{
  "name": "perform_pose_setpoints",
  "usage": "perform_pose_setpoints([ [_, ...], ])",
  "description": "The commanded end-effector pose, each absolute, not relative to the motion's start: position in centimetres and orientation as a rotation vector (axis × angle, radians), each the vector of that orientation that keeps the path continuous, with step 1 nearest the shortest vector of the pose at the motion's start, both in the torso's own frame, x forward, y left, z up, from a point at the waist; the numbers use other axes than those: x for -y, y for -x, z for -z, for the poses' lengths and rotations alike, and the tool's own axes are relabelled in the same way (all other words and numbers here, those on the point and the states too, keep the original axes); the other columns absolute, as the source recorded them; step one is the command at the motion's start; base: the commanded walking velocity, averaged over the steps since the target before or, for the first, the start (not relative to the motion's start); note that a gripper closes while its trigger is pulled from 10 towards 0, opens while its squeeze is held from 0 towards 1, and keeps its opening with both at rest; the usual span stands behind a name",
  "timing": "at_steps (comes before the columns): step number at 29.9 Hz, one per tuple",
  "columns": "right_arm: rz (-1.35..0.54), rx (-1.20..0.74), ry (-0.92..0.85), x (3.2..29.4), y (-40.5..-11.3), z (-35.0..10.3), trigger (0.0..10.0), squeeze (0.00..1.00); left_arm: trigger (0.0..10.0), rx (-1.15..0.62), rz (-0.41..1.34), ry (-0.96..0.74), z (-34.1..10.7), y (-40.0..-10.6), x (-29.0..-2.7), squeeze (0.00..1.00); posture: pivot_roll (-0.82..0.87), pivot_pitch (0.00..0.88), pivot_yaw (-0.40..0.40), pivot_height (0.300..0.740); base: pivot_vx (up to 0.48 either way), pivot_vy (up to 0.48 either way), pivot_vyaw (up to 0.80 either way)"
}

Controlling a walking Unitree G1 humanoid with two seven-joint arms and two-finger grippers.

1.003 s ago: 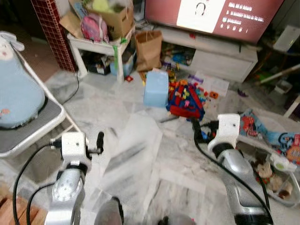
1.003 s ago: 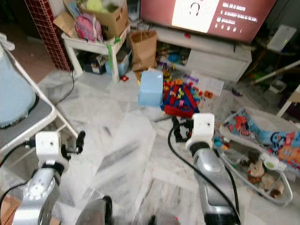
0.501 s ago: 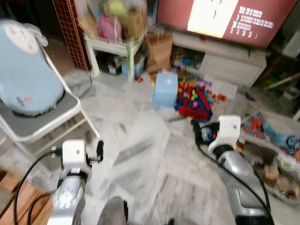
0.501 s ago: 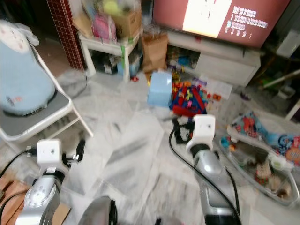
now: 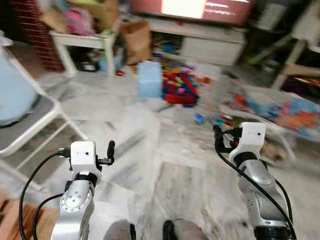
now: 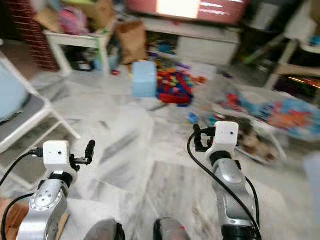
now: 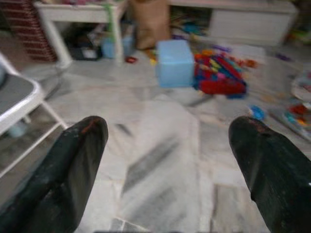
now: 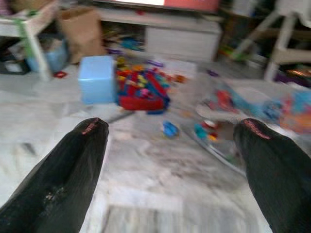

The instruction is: Restocking fridge

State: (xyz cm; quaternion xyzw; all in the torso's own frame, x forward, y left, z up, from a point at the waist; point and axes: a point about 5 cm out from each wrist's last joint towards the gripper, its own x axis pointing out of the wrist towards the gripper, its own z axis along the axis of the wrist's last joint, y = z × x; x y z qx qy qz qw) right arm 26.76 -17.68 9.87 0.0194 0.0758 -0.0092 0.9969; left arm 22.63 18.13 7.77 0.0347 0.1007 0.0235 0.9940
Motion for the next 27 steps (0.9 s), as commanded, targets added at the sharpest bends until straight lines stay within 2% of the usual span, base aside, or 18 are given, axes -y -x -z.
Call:
perform_pose_setpoints([
  [1,0.019,-0.152,-0.028,17.77,-26.84,-9.95,10.0,0.00,10.0,-0.210,-0.050,-0.072,-7.65,-22.54,-18.18,0.00,0.03,0.092,-0.061,0.740,-0.360,0.000,-0.75],
  [11,0.022,-0.146,-0.025,17.70,-27.12,-10.02,10.0,0.00,10.0,-0.206,-0.045,-0.079,-7.65,-22.89,-18.16,0.00,0.03,0.086,-0.062,0.740,-0.359,0.000,-0.55],
  [18,0.025,-0.142,-0.020,17.51,-27.37,-10.10,10.0,0.00,10.0,-0.194,-0.041,-0.083,-7.81,-23.19,-18.19,0.00,0.03,0.082,-0.058,0.740,-0.332,0.000,-0.77],
  [24,0.030,-0.126,-0.014,17.39,-27.48,-10.31,10.0,0.00,10.0,-0.180,-0.032,-0.076,-7.98,-23.45,-18.15,0.00,0.02,0.084,-0.050,0.740,0.000,0.000,-0.78],
  [27,0.026,-0.105,-0.009,17.39,-27.55,-10.74,10.0,0.00,10.0,-0.157,0.043,-0.018,-8.25,-23.46,-17.67,0.00,0.02,0.089,-0.047,0.740,0.000,0.000,-0.79],
])
